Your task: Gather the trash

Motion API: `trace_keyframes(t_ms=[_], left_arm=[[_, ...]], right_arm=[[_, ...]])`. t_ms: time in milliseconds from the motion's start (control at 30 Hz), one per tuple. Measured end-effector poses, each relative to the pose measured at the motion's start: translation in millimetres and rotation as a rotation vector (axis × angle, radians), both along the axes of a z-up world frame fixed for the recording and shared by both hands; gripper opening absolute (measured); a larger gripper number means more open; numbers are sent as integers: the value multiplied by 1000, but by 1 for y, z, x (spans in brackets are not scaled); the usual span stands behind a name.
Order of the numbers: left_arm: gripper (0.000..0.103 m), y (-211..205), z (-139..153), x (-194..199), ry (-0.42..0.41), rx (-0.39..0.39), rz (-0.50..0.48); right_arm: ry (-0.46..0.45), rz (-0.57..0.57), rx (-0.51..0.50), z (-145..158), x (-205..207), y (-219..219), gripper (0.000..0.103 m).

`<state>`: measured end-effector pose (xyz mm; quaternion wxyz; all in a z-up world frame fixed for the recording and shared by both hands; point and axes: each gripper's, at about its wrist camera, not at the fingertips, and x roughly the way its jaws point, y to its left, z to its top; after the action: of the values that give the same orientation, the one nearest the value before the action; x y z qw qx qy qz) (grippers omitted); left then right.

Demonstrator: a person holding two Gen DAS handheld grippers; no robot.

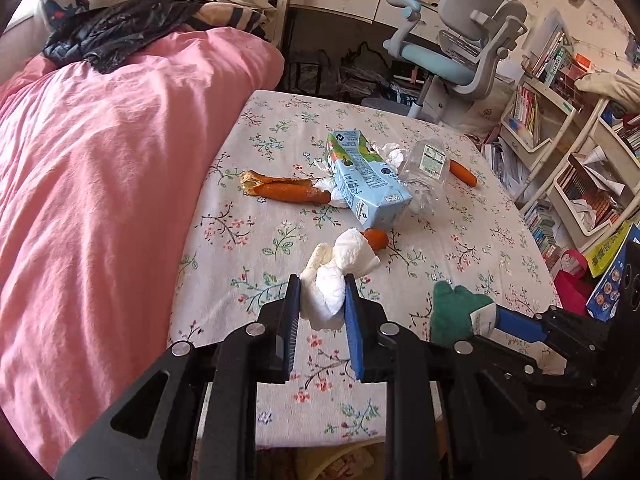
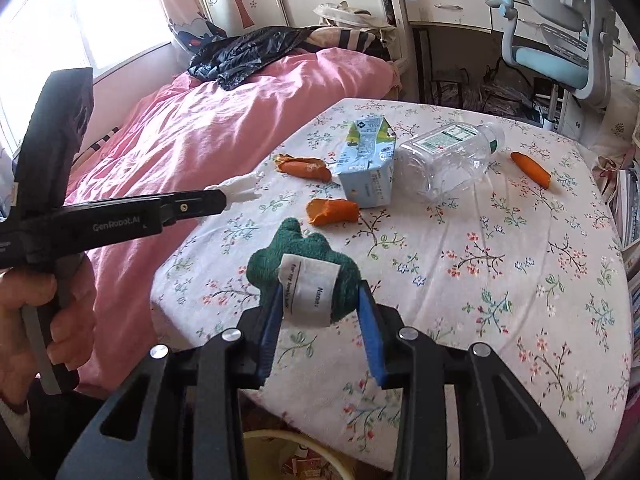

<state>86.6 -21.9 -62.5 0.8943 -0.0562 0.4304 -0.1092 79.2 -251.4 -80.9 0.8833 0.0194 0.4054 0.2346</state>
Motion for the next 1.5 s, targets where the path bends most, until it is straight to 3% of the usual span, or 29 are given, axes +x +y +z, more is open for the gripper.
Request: trace_keyframes(t_ms=[267,500,633,700,833,900,1033,1200,1300,1367,1433,1500], left_arm=[[20,7,7,-50,-31,20,11],[20,7,4,-86,-40,9,15],[20,2,0,-106,-34,16,2],[20,-2,-2,-116,-30,11,-3],[20,-13,-11,-138,-10,3,-26],[20,-25,-19,-150,10,22,-53],[20,-53,-42,-174,78,83,-147],[22,-82,-71,-194,203,169,-287],[40,-90,-77,-201,209,207,-311],[66,-89,-72,-203,170,213,-285],[78,-82,-62,-202,113,195,-231],[83,-72,-53,-199,67,177,-165]], right_arm=[[22,44,-41,-9,-69,4,37],[123,94,-98,-39,-123,17,38],[193,120,-155,-60,-144,27,44],[178,94,-157,-59,-148,24,47],[88,-20,-97,-39,-150,2,64],[37,-93,-53,-29,-149,-14,69],[-11,-206,-9,-23,-145,-37,72],[-19,-255,2,-23,-142,-48,73],[-35,-255,-14,-21,-145,-46,76],[-45,-260,-24,-22,-145,-45,78],[-46,-265,-29,-24,-145,-44,78],[-46,-275,-15,-25,-144,-47,79]])
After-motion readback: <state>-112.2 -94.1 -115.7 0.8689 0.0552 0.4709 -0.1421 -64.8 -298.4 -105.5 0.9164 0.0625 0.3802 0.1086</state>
